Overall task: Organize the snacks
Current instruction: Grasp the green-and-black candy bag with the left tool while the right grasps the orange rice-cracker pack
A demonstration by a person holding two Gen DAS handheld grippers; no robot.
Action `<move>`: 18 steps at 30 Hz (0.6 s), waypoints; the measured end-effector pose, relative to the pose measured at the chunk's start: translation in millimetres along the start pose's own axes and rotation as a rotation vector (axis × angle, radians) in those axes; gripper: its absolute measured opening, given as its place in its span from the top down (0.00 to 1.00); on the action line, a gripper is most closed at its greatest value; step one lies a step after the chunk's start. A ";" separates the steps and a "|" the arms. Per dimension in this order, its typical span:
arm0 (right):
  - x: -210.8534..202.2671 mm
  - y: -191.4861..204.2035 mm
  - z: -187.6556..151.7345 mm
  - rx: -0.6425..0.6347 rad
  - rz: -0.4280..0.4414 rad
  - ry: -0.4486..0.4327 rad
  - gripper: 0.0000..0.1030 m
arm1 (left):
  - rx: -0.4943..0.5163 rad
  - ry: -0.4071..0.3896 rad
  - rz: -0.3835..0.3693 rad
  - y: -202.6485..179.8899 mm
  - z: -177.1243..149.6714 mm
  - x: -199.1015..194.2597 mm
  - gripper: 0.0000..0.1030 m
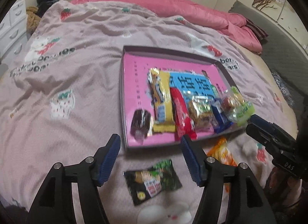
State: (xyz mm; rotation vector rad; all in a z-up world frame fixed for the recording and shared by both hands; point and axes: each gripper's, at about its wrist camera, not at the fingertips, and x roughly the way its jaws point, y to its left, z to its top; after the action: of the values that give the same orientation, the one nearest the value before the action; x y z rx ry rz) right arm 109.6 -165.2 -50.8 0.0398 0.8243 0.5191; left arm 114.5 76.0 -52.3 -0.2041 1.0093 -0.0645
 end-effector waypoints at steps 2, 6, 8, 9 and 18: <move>-0.2 2.3 -2.0 -0.005 0.000 0.008 0.39 | 0.015 0.019 0.011 -1.8 -6.3 0.1 0.32; 1.0 13.1 -14.9 -0.022 -0.001 0.060 0.38 | 0.046 0.045 0.035 -3.9 -17.6 -0.6 0.29; 2.1 16.4 -20.7 -0.030 -0.004 0.084 0.36 | 0.030 0.073 0.034 -1.9 -23.2 2.2 0.28; 2.1 16.4 -20.7 -0.030 -0.004 0.084 0.36 | 0.016 0.087 0.035 -0.2 -26.3 4.4 0.28; 15.1 27.0 -40.1 -0.089 -0.050 0.177 0.36 | -0.038 0.180 0.036 -2.1 -45.4 28.8 0.24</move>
State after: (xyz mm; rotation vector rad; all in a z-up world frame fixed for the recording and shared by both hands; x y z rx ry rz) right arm 78.1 -141.2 -82.6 -0.1097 0.9712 0.5167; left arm 91.5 63.4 -99.3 -0.2177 1.1943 -0.0315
